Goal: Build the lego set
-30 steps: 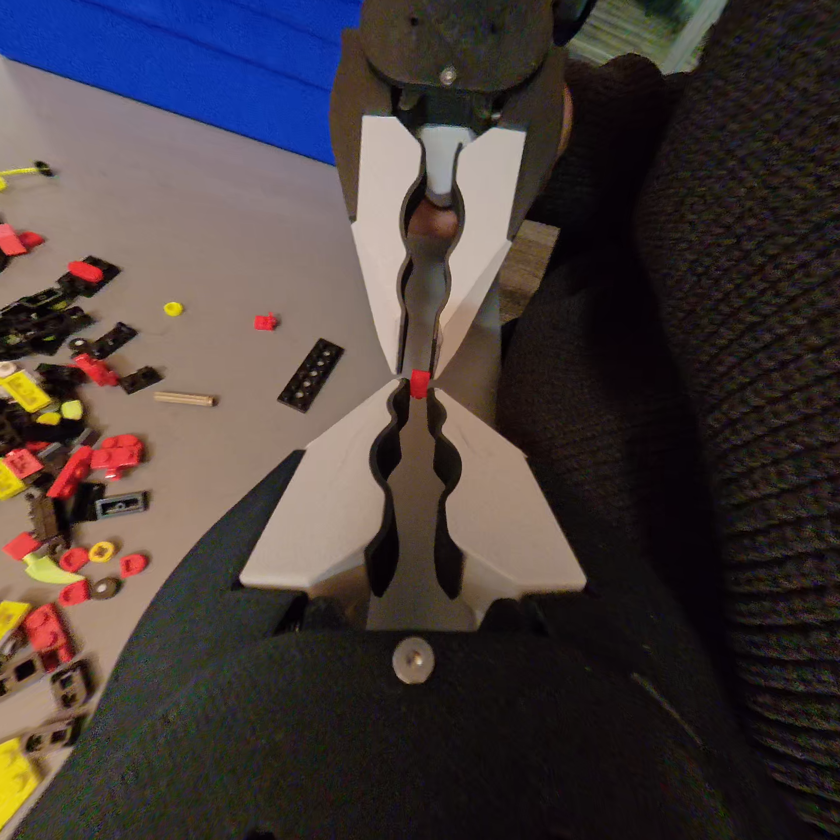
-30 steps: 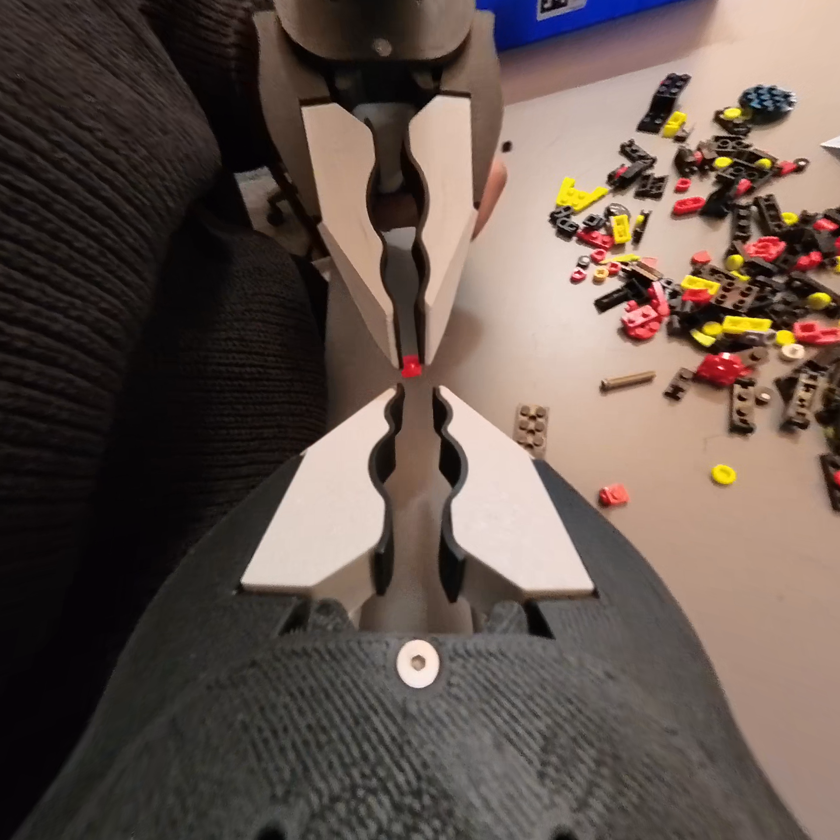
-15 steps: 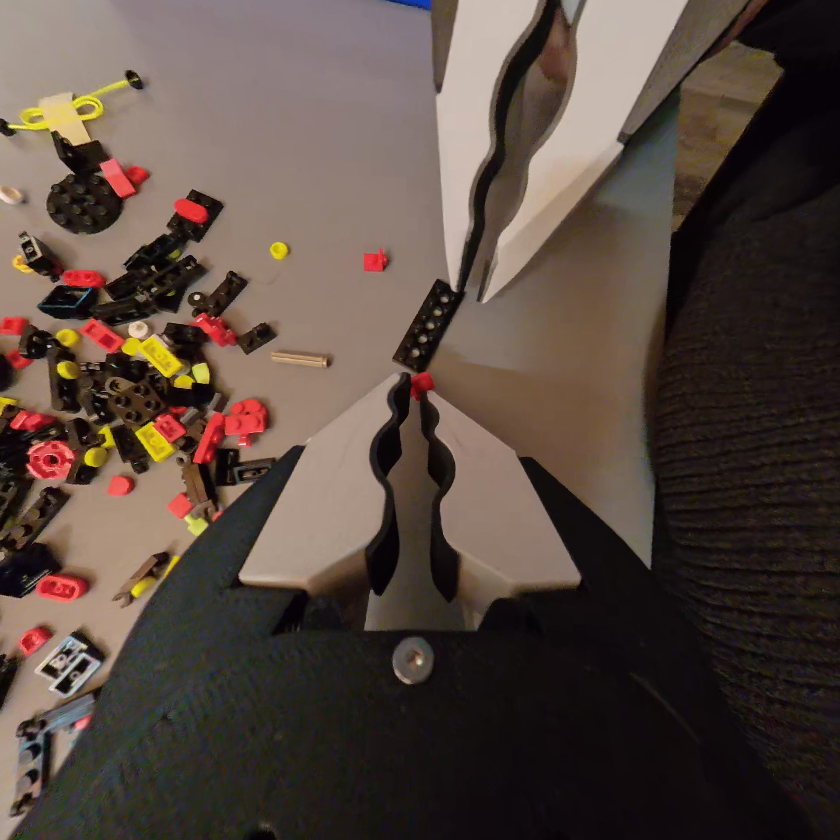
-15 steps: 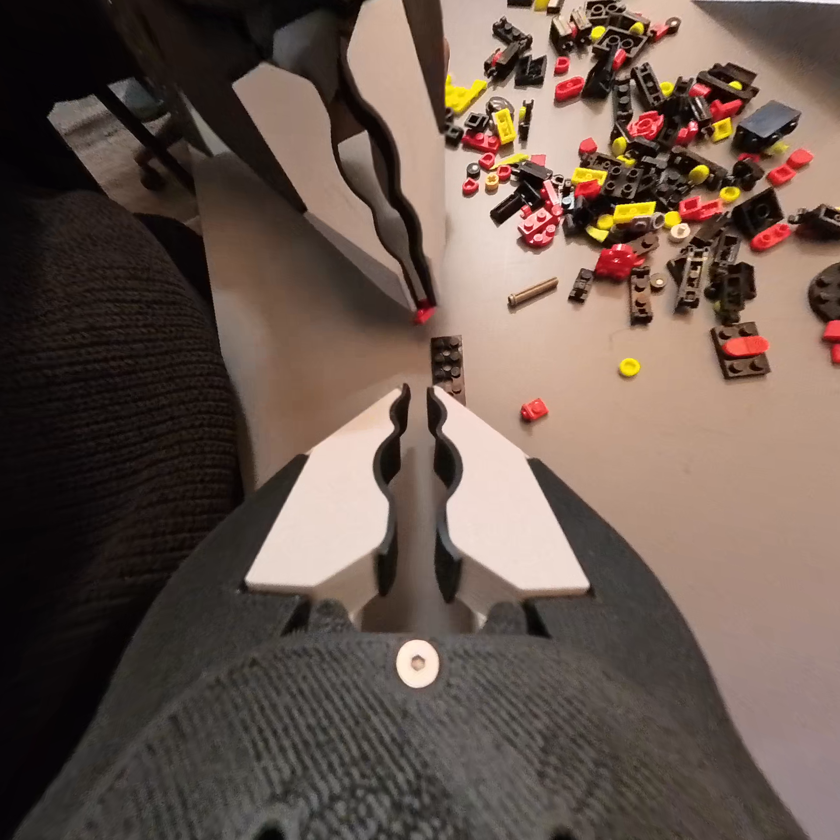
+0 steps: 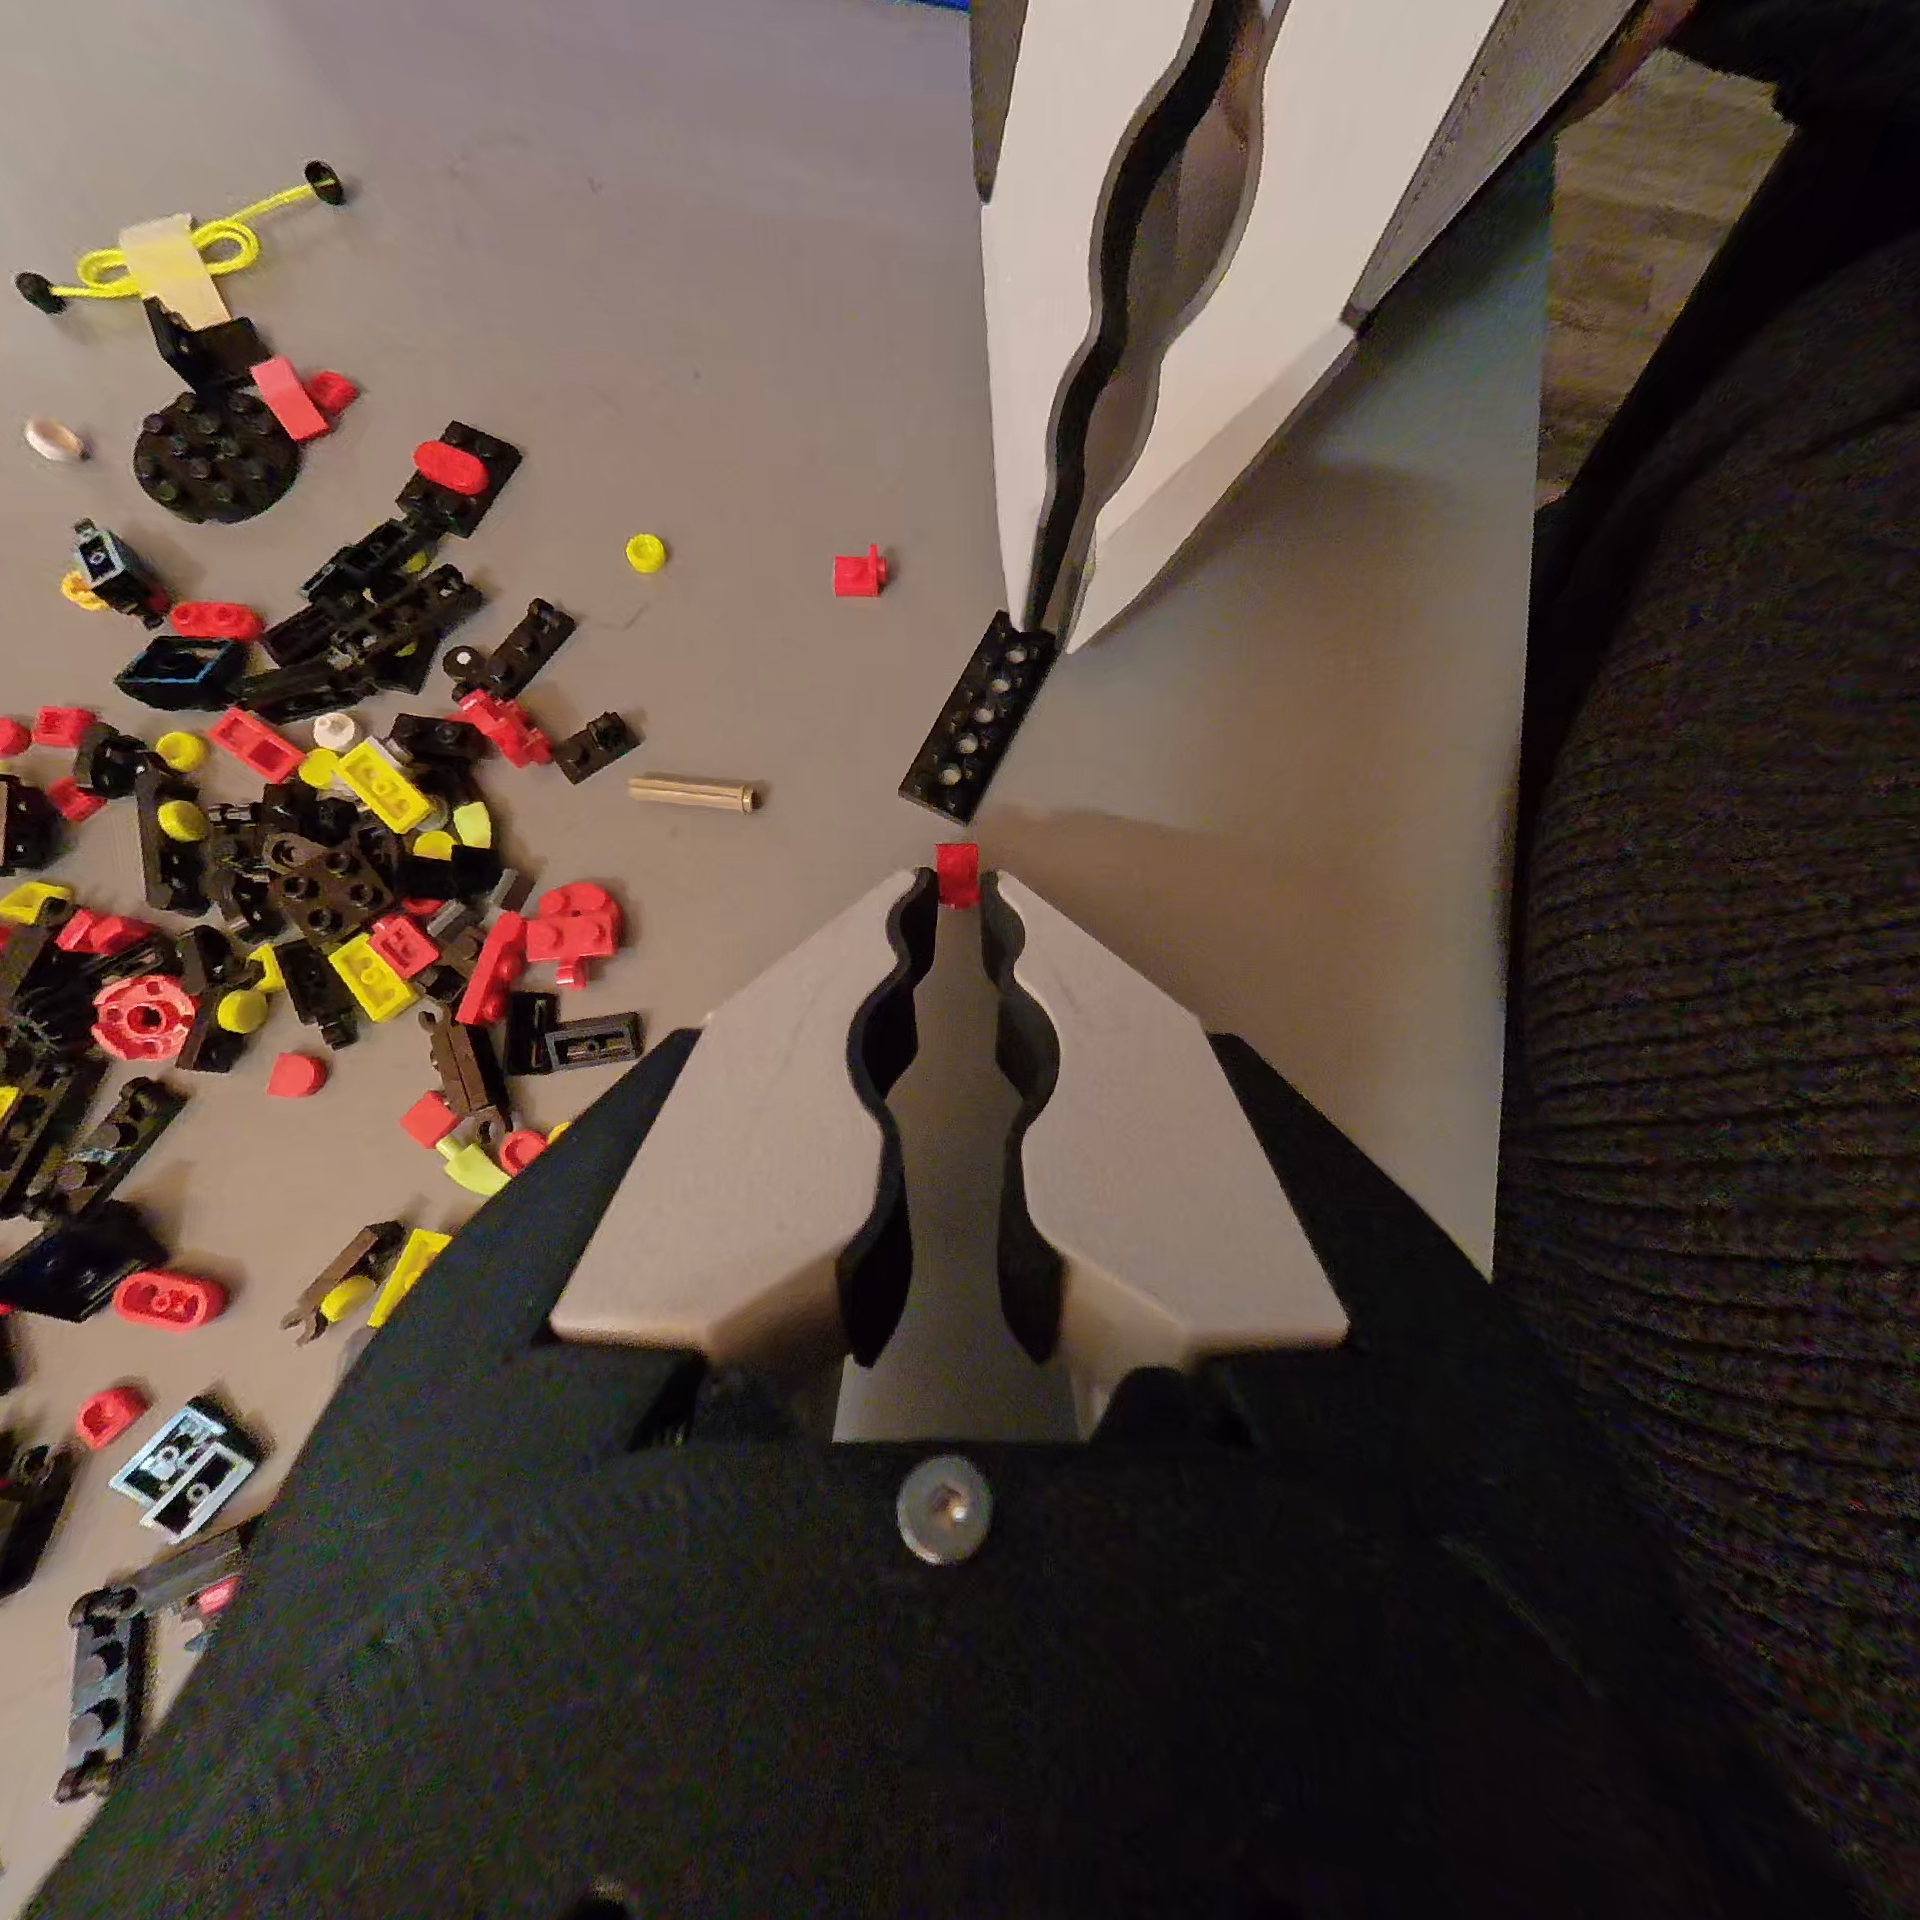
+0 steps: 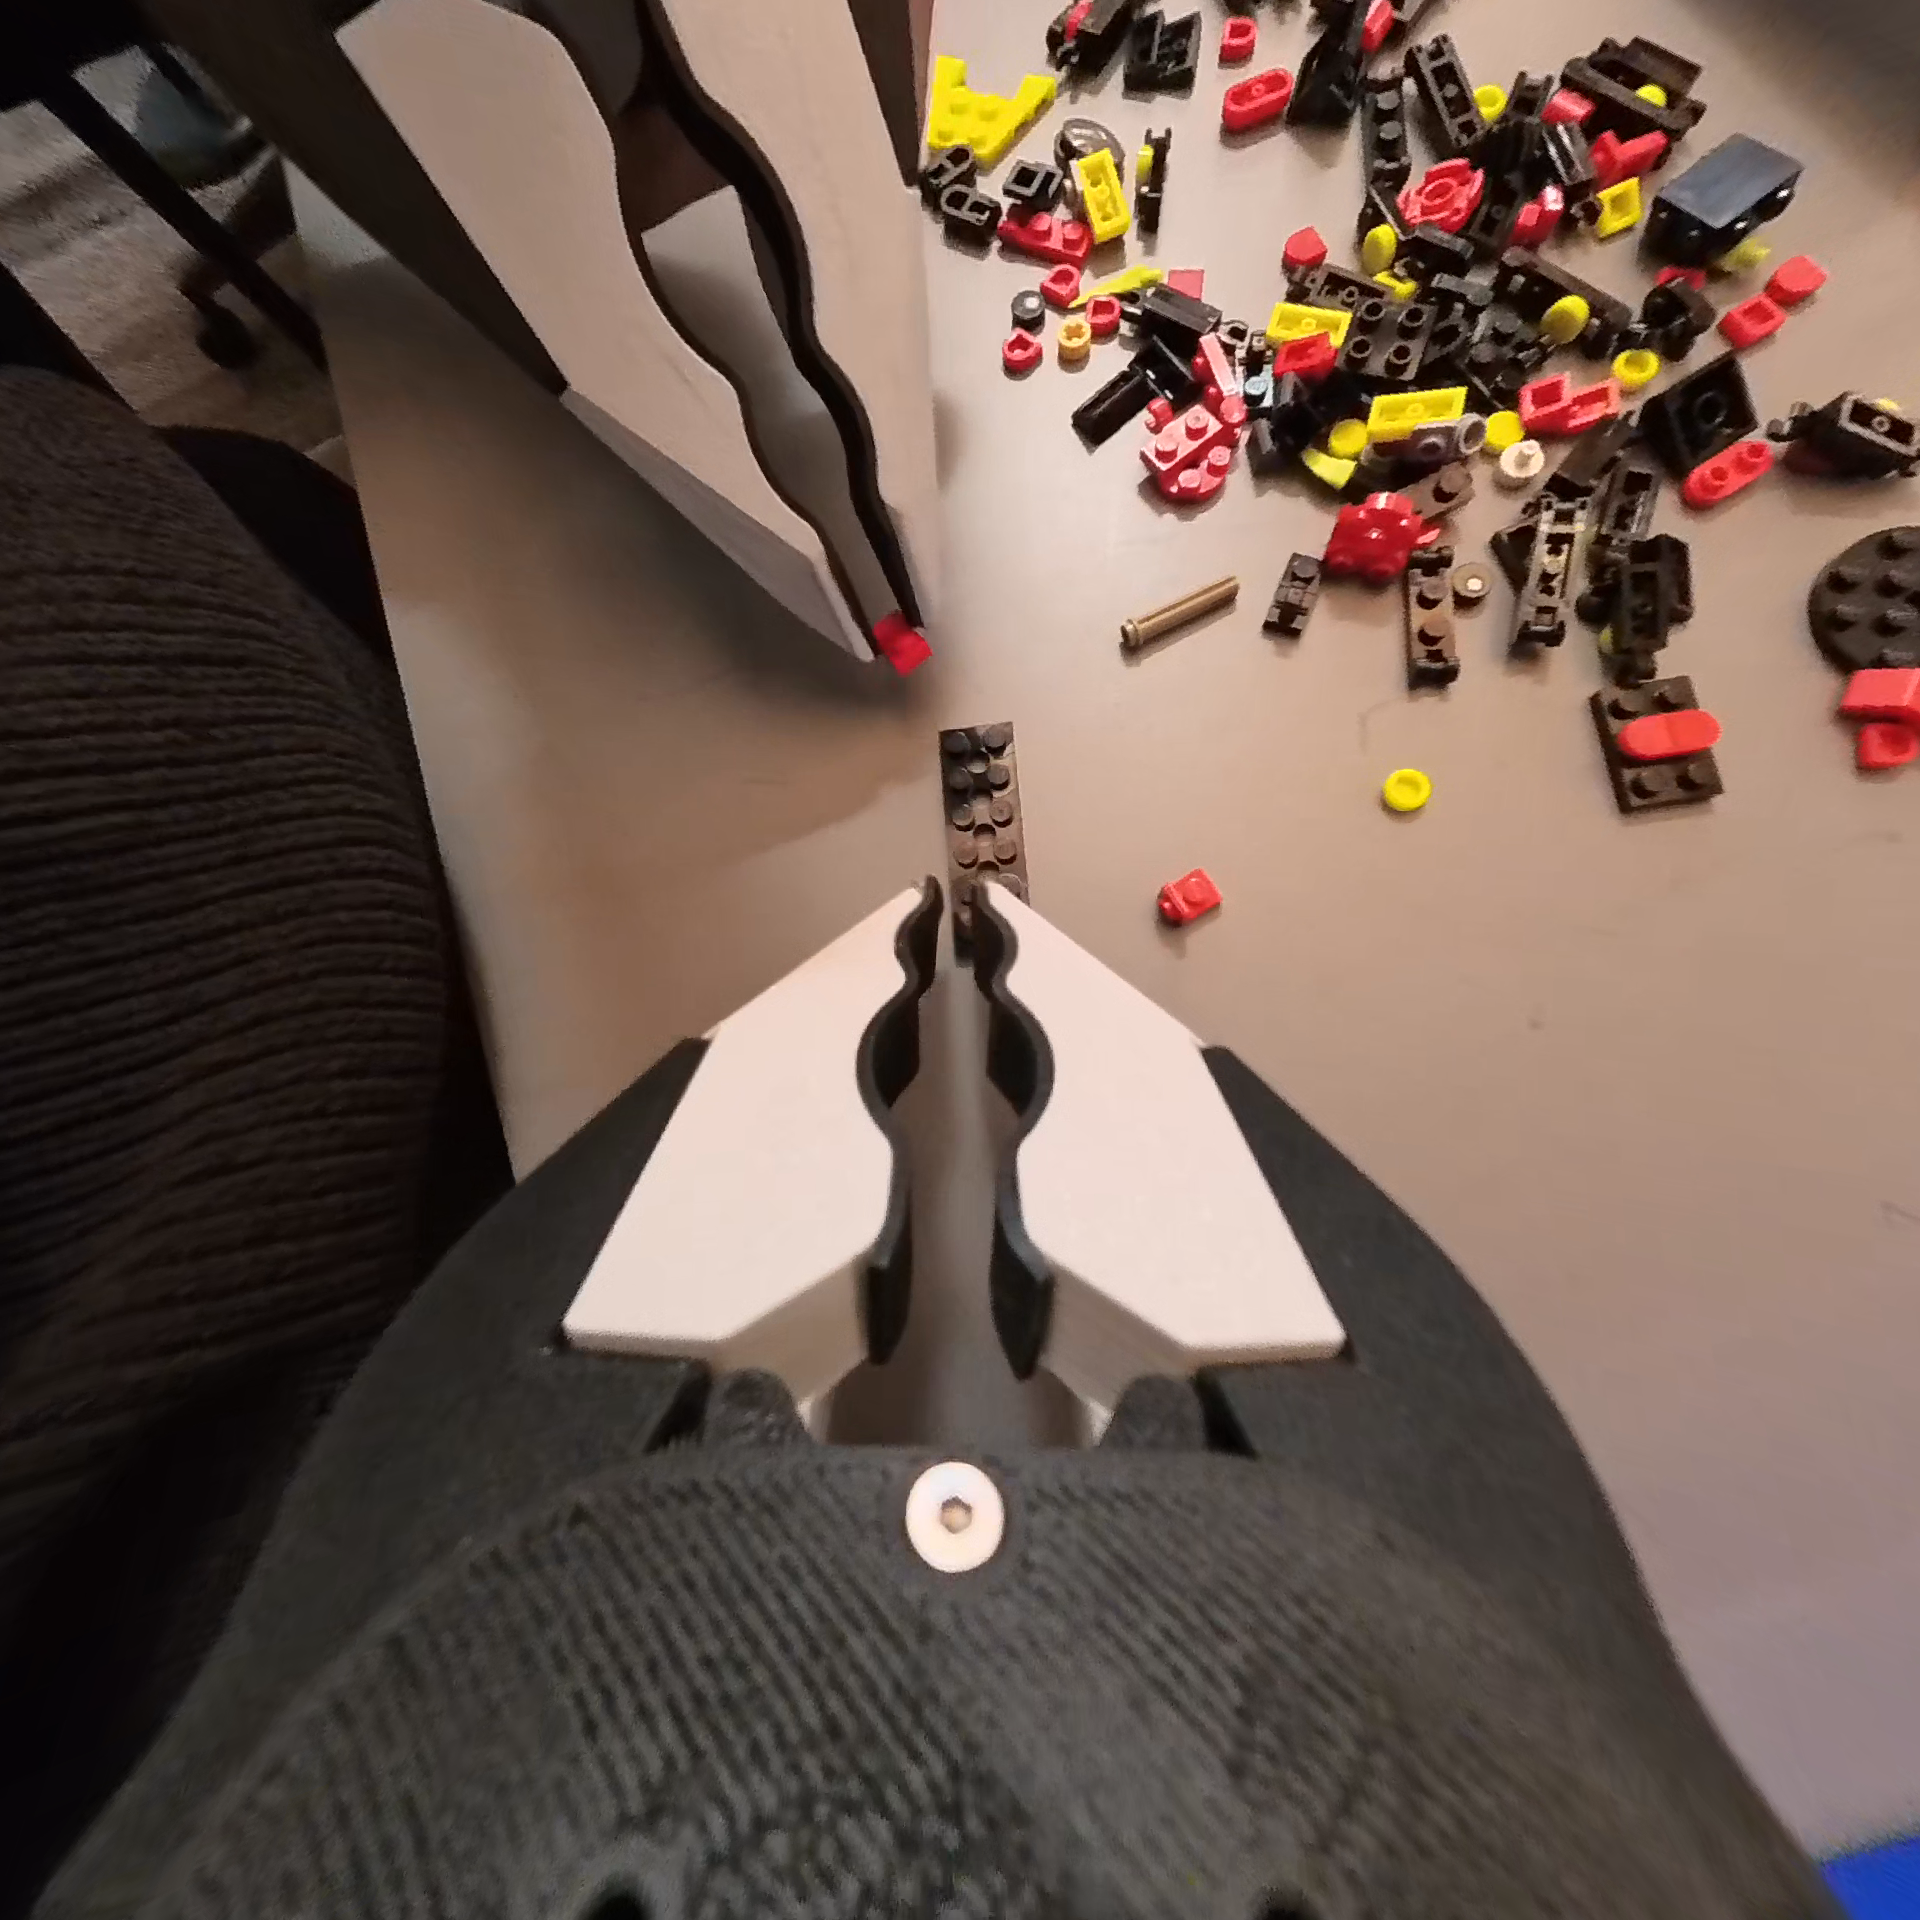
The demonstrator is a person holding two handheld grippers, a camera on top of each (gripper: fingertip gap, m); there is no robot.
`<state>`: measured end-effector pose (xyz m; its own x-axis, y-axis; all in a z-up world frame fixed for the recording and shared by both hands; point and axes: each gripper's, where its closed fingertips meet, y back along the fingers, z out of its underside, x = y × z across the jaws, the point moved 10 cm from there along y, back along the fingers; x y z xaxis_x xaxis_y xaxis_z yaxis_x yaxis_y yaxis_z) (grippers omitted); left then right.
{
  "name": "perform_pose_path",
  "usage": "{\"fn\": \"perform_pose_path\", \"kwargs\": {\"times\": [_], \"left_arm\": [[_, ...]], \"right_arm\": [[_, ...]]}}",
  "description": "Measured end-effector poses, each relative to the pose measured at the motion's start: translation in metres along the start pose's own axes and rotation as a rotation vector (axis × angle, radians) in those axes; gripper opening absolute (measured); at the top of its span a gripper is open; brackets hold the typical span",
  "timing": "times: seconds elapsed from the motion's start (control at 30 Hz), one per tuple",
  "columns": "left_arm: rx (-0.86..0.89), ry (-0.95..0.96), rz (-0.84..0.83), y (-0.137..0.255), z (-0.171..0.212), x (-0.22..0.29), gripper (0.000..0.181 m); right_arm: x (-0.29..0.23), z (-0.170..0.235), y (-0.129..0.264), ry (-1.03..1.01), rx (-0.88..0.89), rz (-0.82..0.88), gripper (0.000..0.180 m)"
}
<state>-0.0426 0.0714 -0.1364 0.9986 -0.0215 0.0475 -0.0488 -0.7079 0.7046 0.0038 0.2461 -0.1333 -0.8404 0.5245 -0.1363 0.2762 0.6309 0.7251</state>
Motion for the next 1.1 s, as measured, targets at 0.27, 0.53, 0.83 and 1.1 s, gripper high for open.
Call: {"fn": "perform_pose_path", "kwargs": {"times": [0.27,0.53,0.83,1.1], "left_arm": [[0.0,-0.015,-0.004,0.0,-0.002,0.003,0.006],[0.004,-0.018,-0.003,0.006,-0.002,0.004,0.006],[-0.135,-0.077,0.069,0.009,0.006,0.017,0.006],[-0.193,-0.098,0.065,0.006,0.003,0.024,0.006]], "right_arm": [[0.001,-0.002,-0.006,0.032,0.004,0.043,0.016],[-0.003,-0.006,-0.02,0.086,-0.013,-0.014,0.014],[-0.019,-0.015,-0.033,0.26,-0.021,-0.187,0.014],[-0.021,-0.014,-0.032,0.292,-0.027,-0.188,0.014]]}}
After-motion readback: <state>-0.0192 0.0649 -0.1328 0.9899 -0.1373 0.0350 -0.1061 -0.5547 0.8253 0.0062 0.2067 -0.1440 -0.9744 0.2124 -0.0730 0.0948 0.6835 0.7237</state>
